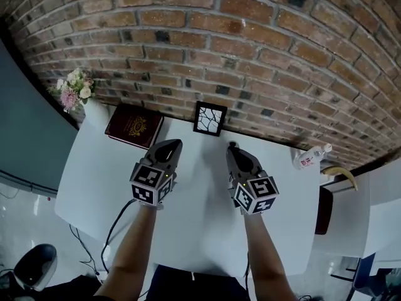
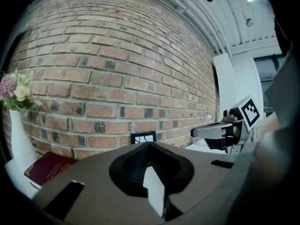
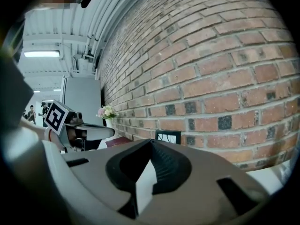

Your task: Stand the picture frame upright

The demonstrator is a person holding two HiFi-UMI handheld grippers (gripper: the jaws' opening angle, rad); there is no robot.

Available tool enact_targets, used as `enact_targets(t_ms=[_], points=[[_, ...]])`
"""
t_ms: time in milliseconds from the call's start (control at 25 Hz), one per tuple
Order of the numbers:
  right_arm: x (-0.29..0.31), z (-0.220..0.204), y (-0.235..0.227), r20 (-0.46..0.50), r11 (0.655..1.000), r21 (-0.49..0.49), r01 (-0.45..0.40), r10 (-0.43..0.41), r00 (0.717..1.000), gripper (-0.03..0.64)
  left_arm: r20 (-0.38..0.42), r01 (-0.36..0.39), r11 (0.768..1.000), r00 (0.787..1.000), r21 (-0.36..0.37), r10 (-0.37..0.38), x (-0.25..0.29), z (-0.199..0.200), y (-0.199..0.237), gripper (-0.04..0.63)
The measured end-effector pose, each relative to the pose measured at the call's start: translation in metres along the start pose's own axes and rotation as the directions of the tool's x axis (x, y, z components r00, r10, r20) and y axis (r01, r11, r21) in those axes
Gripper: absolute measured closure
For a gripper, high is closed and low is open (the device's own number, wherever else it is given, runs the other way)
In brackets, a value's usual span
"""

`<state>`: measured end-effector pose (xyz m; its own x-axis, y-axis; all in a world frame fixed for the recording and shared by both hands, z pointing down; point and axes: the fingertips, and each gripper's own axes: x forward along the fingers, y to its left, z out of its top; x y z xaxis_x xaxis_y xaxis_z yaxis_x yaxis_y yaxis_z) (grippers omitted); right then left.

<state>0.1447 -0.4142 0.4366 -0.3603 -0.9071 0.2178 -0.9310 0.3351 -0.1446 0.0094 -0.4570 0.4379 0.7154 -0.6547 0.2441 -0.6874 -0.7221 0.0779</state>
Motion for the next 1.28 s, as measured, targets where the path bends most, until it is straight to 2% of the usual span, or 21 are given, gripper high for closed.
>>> enact_targets(t_ms=[560, 1120, 1280], points=[[-0.082, 0.01, 0.042, 0.001, 0.995, -0.088, -0.055, 0.056, 0.998, 0.612, 0.063, -0.041, 0.998, 0.997, -0.047, 0.044, -0.082, 0.012, -0.044, 0.584], [-0.15, 0.018, 0.071, 0.006, 0.982, -0.157, -0.103, 0.105, 0.994, 0.612, 0.178, -0.078, 0.994, 0.98, -0.071, 0.09, -0.154, 0.03, -0.082, 0.584], [-0.161, 0.017, 0.082, 0.003, 0.978, -0.166, -0.125, 0.127, 0.992, 0.612, 0.179, -0.08, 0.994, 0.979, -0.079, 0.093, -0.167, 0.025, -0.091, 0.584]])
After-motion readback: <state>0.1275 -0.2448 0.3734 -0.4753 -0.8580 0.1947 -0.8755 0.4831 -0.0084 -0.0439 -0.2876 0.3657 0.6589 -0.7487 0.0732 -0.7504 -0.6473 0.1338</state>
